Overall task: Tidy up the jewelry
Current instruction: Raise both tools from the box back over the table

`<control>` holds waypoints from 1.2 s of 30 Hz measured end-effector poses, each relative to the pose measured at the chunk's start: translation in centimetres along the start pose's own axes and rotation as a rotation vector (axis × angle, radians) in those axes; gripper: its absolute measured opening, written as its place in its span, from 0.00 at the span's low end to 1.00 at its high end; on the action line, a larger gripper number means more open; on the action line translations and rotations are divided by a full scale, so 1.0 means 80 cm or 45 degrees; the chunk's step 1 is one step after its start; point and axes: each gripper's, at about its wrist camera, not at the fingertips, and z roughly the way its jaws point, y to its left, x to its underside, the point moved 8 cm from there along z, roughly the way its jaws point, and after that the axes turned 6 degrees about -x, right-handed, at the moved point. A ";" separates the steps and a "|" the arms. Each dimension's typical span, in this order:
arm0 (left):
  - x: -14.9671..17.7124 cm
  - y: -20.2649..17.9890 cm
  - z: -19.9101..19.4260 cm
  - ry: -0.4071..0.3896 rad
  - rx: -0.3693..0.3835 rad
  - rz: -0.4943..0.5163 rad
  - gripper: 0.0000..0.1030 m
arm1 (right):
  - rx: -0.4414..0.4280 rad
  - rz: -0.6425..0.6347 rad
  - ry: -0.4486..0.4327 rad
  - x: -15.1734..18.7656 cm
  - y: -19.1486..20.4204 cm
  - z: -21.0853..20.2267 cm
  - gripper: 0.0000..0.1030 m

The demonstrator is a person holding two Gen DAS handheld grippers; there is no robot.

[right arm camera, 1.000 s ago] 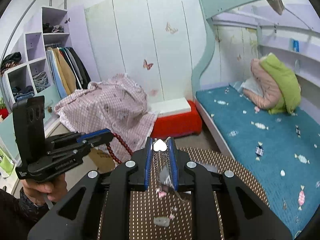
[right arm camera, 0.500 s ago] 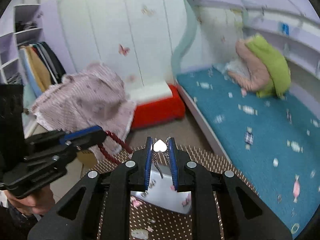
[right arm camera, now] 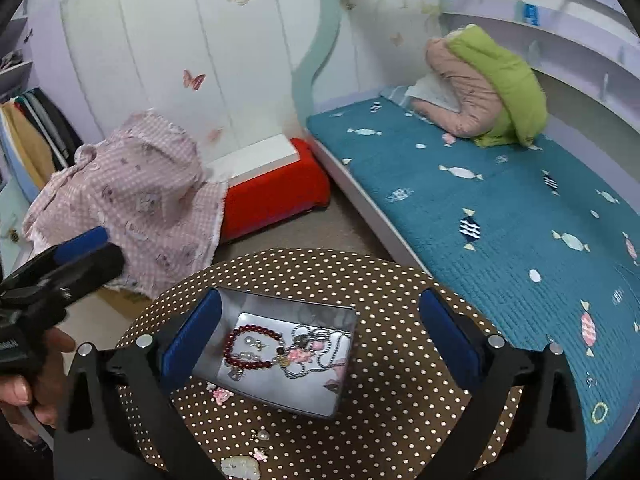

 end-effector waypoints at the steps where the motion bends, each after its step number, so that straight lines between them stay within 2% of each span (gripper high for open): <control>1: 0.000 0.004 -0.006 -0.019 -0.022 -0.003 0.92 | 0.022 0.004 -0.013 0.001 -0.002 -0.004 0.92; 7: 0.009 0.021 -0.046 -0.112 -0.119 -0.023 0.94 | 0.040 0.007 -0.104 -0.002 0.003 -0.034 0.92; 20: 0.045 0.030 -0.118 -0.222 -0.197 -0.020 0.94 | 0.077 -0.053 -0.260 0.016 0.033 -0.120 0.92; 28: 0.081 0.026 -0.135 -0.210 -0.215 0.010 0.94 | 0.107 -0.057 -0.262 0.052 0.040 -0.139 0.92; 36: 0.130 0.010 -0.123 -0.142 -0.177 0.066 0.94 | 0.107 -0.002 -0.186 0.099 0.034 -0.127 0.92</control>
